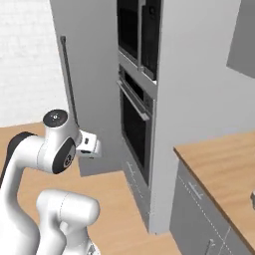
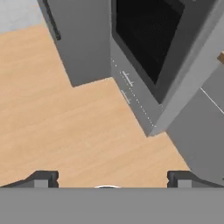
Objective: Place one avocado and one steak in each tupperware on the nearby counter, to pack two identical lunches.
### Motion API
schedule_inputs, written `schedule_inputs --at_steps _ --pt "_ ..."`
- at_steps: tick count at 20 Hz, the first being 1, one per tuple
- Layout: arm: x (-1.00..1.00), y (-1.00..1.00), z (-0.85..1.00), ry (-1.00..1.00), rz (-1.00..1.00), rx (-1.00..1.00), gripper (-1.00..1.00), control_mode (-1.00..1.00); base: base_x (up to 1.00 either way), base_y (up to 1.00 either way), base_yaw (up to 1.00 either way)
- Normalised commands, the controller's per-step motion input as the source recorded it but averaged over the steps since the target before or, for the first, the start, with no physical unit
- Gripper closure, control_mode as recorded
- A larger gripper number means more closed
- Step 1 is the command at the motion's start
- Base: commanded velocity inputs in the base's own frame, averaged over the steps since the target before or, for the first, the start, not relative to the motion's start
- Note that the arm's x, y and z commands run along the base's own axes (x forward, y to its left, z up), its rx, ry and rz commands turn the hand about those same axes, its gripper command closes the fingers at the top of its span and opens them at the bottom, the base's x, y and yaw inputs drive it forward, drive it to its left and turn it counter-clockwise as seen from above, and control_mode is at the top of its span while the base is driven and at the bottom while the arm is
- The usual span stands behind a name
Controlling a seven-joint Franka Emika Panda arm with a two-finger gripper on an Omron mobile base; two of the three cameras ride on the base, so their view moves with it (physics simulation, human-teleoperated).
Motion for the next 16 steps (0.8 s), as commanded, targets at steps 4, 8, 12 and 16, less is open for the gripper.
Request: schedule_inputs --at_steps 4,8,12,16 --pt "0.00 0.00 0.00 0.00 0.00 0.00 -1.00 1.00 0.00 0.45 0.87" --pt "0.00 0.00 0.00 0.00 0.00 0.00 -1.00 1.00 0.01 0.53 0.79" --pt "0.00 0.00 0.00 0.00 0.00 0.00 -1.00 1.00 0.27 0.86 0.56" --pt "0.00 0.00 0.00 0.00 0.00 0.00 -1.00 1.00 0.89 0.21 0.07"
